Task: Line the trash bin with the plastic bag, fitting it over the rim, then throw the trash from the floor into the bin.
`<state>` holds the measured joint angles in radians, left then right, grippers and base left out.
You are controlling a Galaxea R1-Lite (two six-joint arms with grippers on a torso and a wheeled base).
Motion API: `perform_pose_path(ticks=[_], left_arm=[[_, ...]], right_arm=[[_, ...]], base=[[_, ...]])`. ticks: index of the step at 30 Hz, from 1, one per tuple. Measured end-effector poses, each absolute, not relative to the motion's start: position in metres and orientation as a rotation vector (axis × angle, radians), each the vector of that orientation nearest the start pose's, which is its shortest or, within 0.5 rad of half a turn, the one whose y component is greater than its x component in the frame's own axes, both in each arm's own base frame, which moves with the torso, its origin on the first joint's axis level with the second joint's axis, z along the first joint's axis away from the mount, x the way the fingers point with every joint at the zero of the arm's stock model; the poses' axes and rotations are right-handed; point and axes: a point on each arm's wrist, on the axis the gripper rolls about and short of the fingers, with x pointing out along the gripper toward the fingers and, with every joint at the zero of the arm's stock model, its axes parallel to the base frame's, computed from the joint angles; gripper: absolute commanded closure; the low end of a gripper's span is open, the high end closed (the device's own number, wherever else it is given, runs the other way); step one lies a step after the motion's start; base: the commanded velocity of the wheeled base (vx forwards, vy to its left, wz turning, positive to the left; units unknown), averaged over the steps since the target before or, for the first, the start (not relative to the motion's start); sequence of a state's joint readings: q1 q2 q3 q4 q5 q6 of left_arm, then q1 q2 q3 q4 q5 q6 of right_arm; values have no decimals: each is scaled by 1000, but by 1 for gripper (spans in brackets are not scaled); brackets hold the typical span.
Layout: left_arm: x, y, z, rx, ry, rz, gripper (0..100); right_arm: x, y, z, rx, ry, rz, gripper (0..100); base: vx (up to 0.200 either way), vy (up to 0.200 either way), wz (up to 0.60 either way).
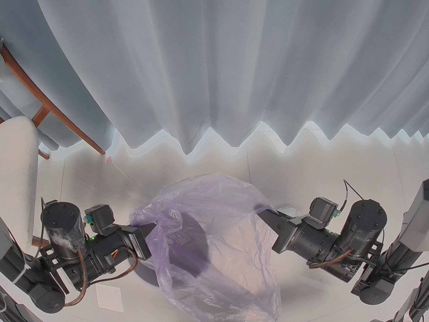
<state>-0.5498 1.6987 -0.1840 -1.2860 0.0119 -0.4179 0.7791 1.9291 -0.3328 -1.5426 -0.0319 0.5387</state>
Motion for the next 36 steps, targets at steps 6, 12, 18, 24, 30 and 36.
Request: perform_pose_path(ticks=[6,12,18,24,30,36], left_arm=[[214,-123,119,-336,410,-504,100],[222,-105,133,-349,484,-535,100],[214,-82,138,-337,463,-496,100],[209,-76,135,-329,471,-481,100],[208,-77,140,-334,450,-494,100],[205,-76,138,-374,483,-532,100]], right_arm=[[223,200,104,486,270,693,100],[243,208,114,495,257,691,100],[241,223,110,551,302,726,100],[232,238,103,602,352,746,100],[226,243,99,596,360,741,100],[226,244,95,591,373,737,100]], base=[[0,0,0],[0,0,0],[0,0,0],[0,0,0],[0,0,0],[33,0,0]])
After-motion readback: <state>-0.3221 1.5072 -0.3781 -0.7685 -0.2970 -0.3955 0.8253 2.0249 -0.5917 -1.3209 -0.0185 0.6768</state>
